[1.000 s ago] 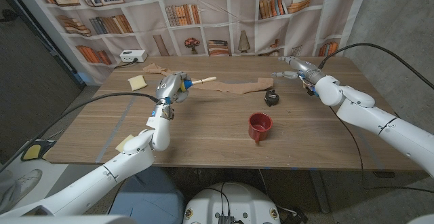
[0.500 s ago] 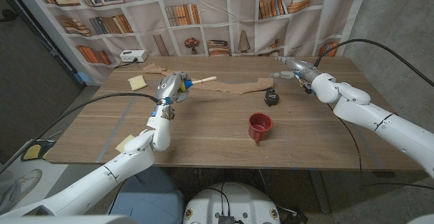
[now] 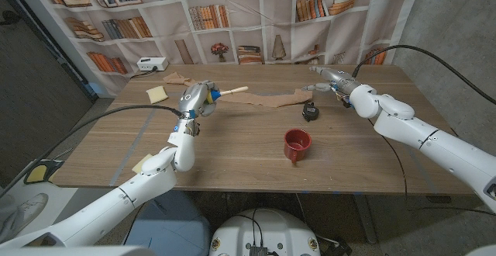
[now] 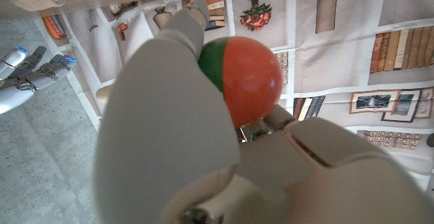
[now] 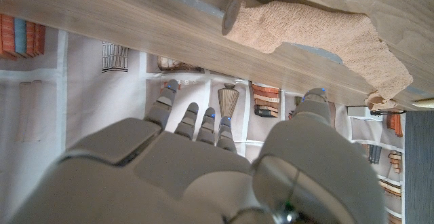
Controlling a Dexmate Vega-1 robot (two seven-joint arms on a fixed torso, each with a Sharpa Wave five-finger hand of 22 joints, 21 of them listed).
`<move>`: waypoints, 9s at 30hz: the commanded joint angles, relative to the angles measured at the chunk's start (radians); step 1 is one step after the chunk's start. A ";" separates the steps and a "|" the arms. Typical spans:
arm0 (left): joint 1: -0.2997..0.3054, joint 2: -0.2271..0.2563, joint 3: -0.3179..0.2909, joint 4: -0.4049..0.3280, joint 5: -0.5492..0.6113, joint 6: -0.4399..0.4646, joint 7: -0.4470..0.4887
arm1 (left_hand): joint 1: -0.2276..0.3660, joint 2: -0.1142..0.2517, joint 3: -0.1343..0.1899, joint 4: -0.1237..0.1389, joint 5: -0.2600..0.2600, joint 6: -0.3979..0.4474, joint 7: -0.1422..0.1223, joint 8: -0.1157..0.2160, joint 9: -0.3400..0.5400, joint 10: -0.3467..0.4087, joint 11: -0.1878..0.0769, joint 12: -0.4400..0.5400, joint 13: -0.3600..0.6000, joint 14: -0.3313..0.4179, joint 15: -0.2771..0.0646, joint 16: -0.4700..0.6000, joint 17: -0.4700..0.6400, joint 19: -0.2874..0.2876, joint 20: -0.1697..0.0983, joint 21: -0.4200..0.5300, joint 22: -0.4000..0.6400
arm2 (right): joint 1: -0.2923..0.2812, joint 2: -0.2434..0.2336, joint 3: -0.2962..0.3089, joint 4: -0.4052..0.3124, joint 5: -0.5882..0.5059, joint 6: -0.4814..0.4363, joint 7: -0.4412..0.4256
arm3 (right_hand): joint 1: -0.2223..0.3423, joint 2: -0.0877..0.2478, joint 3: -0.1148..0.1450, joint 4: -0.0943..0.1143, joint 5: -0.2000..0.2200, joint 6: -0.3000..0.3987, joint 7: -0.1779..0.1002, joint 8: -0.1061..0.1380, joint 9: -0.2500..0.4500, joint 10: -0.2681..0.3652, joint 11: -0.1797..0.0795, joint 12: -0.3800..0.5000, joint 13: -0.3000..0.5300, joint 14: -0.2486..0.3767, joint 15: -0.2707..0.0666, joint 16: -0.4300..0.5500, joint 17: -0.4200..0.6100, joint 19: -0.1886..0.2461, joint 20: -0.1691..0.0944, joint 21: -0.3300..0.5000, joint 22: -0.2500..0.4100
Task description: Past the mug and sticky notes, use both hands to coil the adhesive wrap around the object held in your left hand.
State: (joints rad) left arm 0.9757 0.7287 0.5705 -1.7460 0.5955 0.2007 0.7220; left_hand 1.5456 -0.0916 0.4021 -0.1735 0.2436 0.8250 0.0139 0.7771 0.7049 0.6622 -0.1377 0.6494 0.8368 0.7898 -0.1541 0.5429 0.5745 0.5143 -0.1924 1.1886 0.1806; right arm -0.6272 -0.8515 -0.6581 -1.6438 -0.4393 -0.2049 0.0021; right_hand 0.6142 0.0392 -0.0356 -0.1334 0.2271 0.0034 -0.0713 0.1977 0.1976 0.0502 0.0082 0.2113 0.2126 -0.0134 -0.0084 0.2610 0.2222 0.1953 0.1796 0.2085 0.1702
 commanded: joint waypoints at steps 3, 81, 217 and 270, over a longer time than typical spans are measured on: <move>-0.019 -0.005 0.028 0.025 0.008 -0.039 -0.018 | 0.161 0.160 -0.002 0.001 -0.004 -0.003 0.003 0.003 0.001 0.004 -0.002 0.001 0.007 0.016 -0.005 -0.005 0.000 0.000 0.000 0.010 0.004 | 0.019 0.033 -0.024 0.026 -0.029 -0.009 -0.018 | 0.006 0.011 0.001 0.004 -0.003 0.031 0.003 0.016 0.004 0.028 0.005 0.016 0.007 0.016 -0.002 0.013 0.011 0.039 -0.010 0.011 0.004; -0.013 -0.019 0.021 0.037 -0.019 -0.024 -0.010 | 0.161 0.163 -0.005 0.001 -0.009 0.012 0.007 -0.005 -0.020 0.014 -0.004 -0.013 -0.003 0.020 -0.004 -0.008 -0.002 -0.002 -0.001 0.010 0.003 | 0.153 0.140 -0.200 0.208 -0.149 -0.086 0.070 | 0.157 0.038 0.070 -0.028 -0.018 0.148 0.107 0.038 0.004 0.157 0.020 0.035 0.029 0.146 0.008 0.043 0.002 0.202 -0.111 0.016 0.001; -0.205 -0.068 0.147 0.165 -0.015 -0.131 -0.255 | 0.159 0.163 -0.009 0.002 -0.015 0.043 0.009 -0.017 -0.042 0.036 -0.002 -0.024 -0.006 0.030 -0.008 -0.011 -0.009 0.007 -0.003 -0.001 0.002 | -0.128 0.038 0.124 -0.341 -0.129 0.198 -0.248 | 0.583 0.126 0.387 -0.019 -0.031 0.661 -0.043 0.123 0.053 0.748 -0.155 0.324 0.148 0.850 -0.230 0.339 0.382 0.595 -0.335 0.313 0.072; -0.259 -0.054 0.108 0.151 -0.089 -0.054 -0.335 | 0.159 0.160 -0.008 0.001 -0.016 0.046 0.011 -0.020 -0.045 0.038 -0.001 -0.029 -0.006 0.035 -0.008 -0.019 -0.015 0.009 -0.004 -0.002 0.002 | -0.303 -0.092 0.275 -0.483 0.041 0.287 0.000 | 0.612 0.102 0.385 -0.032 -0.005 0.769 -0.029 0.136 0.063 0.856 -0.129 0.379 0.149 0.914 -0.229 0.303 0.447 0.580 -0.313 0.414 0.080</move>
State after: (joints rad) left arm 0.7285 0.6829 0.6809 -1.6064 0.5139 0.1293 0.3924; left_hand 1.5498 -0.0949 0.3952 -0.1723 0.2321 0.8665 0.0196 0.7558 0.6576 0.6913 -0.1335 0.6212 0.8291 0.8114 -0.1540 0.5265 0.5590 0.5142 -0.1923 1.1868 0.1800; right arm -0.9035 -0.9268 -0.4098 -2.0999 -0.4327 0.0749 -0.0268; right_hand 1.1549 0.0649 0.3168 -0.1596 0.2154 0.6828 -0.0213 0.3311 0.2584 0.7506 0.0116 0.5769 0.3586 0.8142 -0.0216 0.5686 0.6652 0.7850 -0.0788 0.6108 0.2502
